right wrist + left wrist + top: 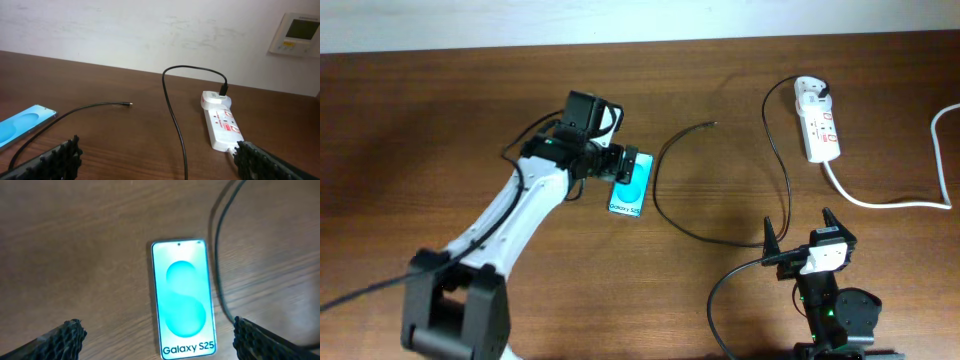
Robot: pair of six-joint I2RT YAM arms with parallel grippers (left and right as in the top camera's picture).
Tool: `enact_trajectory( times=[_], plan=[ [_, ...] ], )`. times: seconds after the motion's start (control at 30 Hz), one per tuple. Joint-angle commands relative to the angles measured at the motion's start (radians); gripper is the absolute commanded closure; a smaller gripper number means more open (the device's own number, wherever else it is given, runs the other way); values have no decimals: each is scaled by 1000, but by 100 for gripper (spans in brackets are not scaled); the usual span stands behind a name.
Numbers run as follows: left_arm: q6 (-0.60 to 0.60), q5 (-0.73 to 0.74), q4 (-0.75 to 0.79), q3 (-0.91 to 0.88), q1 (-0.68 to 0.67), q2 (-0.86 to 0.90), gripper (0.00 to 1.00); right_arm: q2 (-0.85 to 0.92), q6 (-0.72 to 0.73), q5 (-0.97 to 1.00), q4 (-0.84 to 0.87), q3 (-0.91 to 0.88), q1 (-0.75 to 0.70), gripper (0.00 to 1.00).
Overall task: Plug charger to phone and switch on socket
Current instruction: 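Move the left gripper over the phone and lower onto it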
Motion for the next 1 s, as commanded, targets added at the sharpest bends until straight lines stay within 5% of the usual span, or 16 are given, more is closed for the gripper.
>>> enact_trajectory(
  times=[0.0, 0.97],
  plan=[
    [-27, 18, 7, 16, -3, 63, 1, -6, -3, -12, -6, -5, -1, 1],
    [-7, 35, 45, 11, -75, 225, 1, -6, -3, -12, -6, -5, -1, 2]
  ],
)
